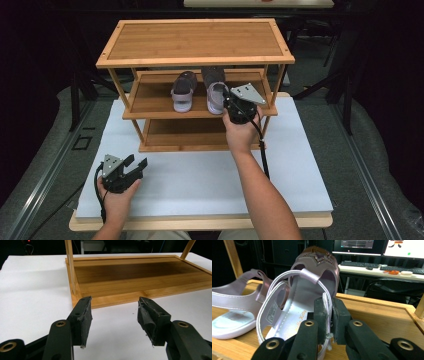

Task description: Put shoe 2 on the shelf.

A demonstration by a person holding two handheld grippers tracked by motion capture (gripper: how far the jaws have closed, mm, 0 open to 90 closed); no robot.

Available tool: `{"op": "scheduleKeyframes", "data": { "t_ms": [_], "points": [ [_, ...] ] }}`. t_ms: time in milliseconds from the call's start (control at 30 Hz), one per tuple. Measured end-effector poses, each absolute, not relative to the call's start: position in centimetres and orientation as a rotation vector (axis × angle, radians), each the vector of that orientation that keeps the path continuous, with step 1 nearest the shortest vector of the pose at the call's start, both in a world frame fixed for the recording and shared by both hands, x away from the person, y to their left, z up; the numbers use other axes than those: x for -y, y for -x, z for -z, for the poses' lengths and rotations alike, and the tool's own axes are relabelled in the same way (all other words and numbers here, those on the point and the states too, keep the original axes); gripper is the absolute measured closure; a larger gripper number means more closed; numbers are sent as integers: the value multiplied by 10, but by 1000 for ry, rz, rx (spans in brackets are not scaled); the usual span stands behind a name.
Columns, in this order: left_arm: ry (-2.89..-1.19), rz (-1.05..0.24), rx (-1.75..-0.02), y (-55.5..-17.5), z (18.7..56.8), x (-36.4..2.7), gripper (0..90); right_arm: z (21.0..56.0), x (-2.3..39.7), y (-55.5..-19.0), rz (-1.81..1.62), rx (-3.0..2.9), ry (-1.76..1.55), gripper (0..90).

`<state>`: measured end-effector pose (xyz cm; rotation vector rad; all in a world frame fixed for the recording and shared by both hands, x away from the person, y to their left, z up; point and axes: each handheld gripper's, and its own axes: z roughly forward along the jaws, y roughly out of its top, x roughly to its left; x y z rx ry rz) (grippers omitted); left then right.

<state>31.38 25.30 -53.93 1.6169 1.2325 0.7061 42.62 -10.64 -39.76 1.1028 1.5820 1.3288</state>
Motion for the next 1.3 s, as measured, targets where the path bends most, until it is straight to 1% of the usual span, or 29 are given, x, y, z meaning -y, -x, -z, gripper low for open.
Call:
{"op": "scheduleKeyframes", "data": {
  "t_ms": [467, 833, 967, 1167, 1300],
  "points": [
    [-1626, -701, -1225, -314, 540, -252, 451, 397, 101, -441, -1281, -1621, -1161, 820],
    [-1626, -703, -1229, -315, 540, -252, 449, 393, 99, -447, -1304, -1645, -1170, 764],
    [-1620, -702, -1229, -314, 540, -253, 449, 392, 97, -447, -1319, -1638, -1154, 769],
    [-1624, -703, -1230, -314, 539, -254, 449, 391, 99, -451, -1359, -1647, -1152, 722],
    [-1623, -705, -1231, -314, 539, -253, 448, 389, 100, -448, -1370, -1632, -1149, 675]
  ]
}}
